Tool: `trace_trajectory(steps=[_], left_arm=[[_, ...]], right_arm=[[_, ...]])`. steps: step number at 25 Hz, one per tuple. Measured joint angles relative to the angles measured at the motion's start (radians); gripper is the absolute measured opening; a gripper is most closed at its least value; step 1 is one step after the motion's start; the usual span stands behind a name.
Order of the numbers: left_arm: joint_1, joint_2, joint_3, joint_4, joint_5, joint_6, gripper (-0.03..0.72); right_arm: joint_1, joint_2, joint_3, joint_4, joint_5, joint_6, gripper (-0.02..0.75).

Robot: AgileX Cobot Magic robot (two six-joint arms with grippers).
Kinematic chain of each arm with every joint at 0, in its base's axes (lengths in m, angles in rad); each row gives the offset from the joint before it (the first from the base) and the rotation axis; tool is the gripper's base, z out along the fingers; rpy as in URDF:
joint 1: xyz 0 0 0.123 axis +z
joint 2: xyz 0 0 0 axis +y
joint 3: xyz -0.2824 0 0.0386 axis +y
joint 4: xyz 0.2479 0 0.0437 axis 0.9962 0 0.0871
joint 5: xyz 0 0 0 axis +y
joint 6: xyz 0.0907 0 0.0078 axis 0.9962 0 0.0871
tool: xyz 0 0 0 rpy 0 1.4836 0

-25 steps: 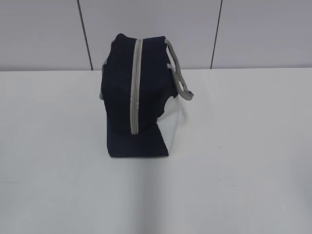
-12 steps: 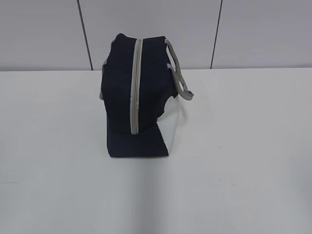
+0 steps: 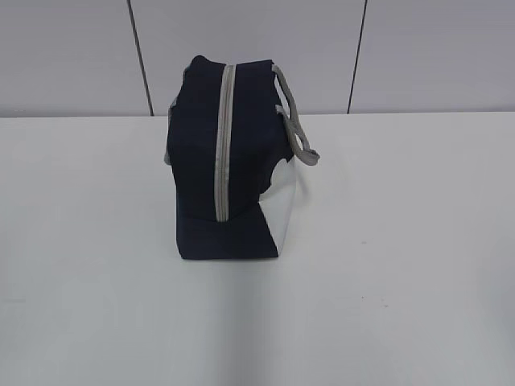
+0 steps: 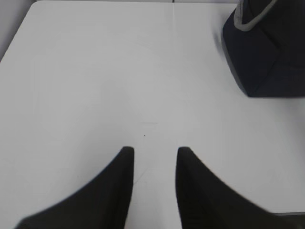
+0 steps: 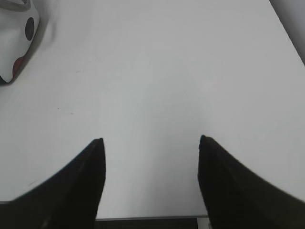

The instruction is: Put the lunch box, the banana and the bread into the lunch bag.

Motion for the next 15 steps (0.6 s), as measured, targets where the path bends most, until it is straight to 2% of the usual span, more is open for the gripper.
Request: trace_trajectory(steps=[15], left_arm=[[0.0,0.0,0.001,0.0,0.0,0.0,0.235]], right_arm=[[0.0,0.0,0.0,0.0,0.0,0.0,0.457]])
